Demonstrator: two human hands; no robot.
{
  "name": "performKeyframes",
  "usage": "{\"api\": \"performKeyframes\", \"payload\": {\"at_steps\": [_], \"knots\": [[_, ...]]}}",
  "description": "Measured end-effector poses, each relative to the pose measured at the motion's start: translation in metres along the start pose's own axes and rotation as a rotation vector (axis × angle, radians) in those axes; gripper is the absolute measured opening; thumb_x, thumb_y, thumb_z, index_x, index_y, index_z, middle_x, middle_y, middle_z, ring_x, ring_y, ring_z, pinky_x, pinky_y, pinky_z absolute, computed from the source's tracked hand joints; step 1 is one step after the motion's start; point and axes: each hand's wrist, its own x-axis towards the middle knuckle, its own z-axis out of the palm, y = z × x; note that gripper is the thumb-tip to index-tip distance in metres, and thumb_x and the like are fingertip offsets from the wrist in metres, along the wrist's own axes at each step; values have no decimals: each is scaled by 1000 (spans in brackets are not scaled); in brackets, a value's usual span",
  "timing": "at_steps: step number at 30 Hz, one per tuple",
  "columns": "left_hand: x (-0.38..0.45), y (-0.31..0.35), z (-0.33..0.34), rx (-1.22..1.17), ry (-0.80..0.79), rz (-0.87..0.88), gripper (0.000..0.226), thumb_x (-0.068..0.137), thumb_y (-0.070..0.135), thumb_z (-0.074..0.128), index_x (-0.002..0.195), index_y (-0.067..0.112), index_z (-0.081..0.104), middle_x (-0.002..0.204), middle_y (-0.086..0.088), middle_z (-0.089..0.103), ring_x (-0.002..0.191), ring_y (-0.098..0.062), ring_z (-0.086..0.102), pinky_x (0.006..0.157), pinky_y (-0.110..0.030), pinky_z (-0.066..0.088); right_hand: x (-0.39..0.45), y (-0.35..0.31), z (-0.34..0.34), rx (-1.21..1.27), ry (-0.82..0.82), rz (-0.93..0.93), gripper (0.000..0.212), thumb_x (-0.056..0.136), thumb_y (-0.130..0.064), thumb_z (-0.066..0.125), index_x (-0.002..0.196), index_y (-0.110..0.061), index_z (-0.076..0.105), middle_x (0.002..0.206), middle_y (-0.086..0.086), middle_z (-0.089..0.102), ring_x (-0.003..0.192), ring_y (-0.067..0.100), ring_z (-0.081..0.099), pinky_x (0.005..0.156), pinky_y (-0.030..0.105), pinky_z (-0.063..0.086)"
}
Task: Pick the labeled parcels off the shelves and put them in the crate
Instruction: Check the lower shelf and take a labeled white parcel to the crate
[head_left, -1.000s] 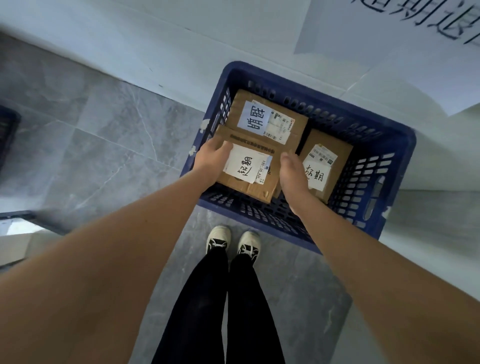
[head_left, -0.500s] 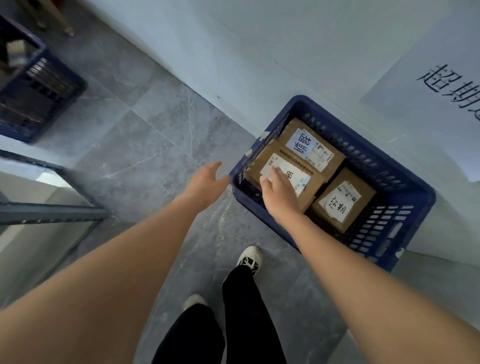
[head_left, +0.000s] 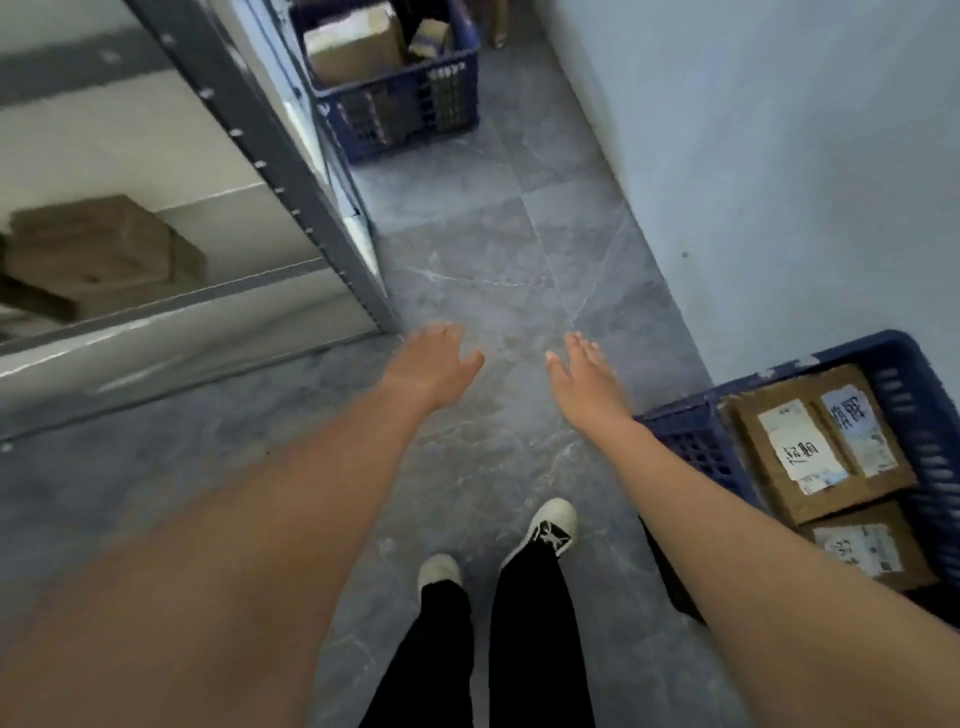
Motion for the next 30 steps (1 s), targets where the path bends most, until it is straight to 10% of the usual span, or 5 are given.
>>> {"api": "performKeyframes", "payload": {"at_steps": [6, 18, 30], "knots": [[-54, -121, -48, -102, 121, -220, 57, 102, 40, 35, 148, 6, 31, 155, -14, 30, 144, -28, 26, 115, -37, 22, 5, -129, 54, -104, -52, -247, 49, 105, -30, 37, 144, -1, 37, 151, 17, 38, 140, 31, 34, 113, 42, 28], [-99, -247, -92, -391, 291, -545, 54, 100, 34, 40, 146, 5, 36, 152, -15, 35, 139, -29, 34, 113, -37, 27, 12, -262, 92, -210, -272, -494, 54, 105, -34, 36, 153, -9, 27, 160, 9, 26, 147, 24, 25, 116, 36, 23], [-98, -407, -113, -440, 232, -544, 55, 101, 33, 37, 150, 10, 29, 155, -13, 30, 142, -28, 31, 115, -39, 26, 32, -385, 207, -163, -348, -369, 57, 105, -34, 36, 155, -12, 22, 163, 6, 21, 148, 24, 24, 116, 36, 23]]}}
